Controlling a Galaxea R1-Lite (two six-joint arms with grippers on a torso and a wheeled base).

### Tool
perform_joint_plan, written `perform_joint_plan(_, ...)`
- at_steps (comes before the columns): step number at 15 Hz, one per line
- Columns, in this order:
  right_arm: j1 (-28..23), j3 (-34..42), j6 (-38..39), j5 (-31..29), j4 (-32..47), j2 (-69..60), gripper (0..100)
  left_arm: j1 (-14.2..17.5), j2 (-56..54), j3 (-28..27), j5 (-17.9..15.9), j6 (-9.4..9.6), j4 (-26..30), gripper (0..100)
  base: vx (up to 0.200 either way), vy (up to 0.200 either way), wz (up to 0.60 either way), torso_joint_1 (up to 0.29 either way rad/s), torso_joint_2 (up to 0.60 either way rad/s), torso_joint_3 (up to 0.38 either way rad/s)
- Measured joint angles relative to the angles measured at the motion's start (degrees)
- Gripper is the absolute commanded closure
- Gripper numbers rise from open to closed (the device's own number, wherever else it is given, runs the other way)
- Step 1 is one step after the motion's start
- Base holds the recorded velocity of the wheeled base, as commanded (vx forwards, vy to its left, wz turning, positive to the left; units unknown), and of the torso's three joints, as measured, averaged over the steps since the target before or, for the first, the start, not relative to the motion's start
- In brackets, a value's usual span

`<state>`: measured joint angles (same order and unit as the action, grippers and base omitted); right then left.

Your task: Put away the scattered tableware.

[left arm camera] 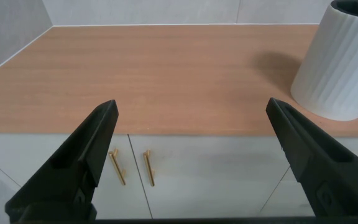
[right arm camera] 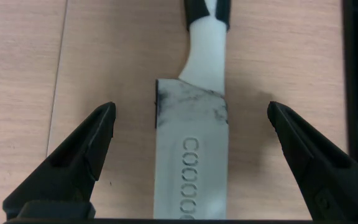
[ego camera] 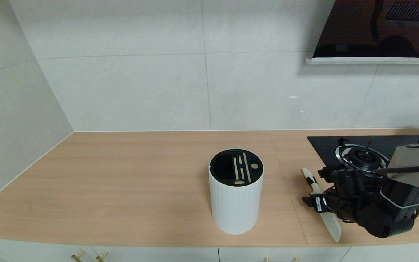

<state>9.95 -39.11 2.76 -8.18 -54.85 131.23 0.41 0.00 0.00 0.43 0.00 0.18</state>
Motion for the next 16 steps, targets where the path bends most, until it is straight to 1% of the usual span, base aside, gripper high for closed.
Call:
perform_joint_plan(3,0.0,0.0,0.0,0.0,-0.1,0.3,0,0.0,0.0,0.0,0.0,0.0,0.0,0,0.0,0.0,0.0,0.0,0.0,0.0)
perform_joint_plan(4,0.0,0.0,0.0,0.0,-0.1,0.3,100,0.0,0.0,0.0,0.0,0.0,0.0,0,0.0,0.0,0.0,0.0,0.0,0.0)
perform_joint_plan(13,-0.1,0.3,0.0,0.0,0.0,0.0,100,0.0,0.0,0.0,0.0,0.0,0.0,0,0.0,0.0,0.0,0.0,0.0,0.0)
perform_joint_plan(16,-0.1,0.7,0.1,-0.5,0.4,-2.2,100,0.0,0.0,0.0,0.0,0.02,0.0,0,0.0,0.0,0.0,0.0,0.0,0.0)
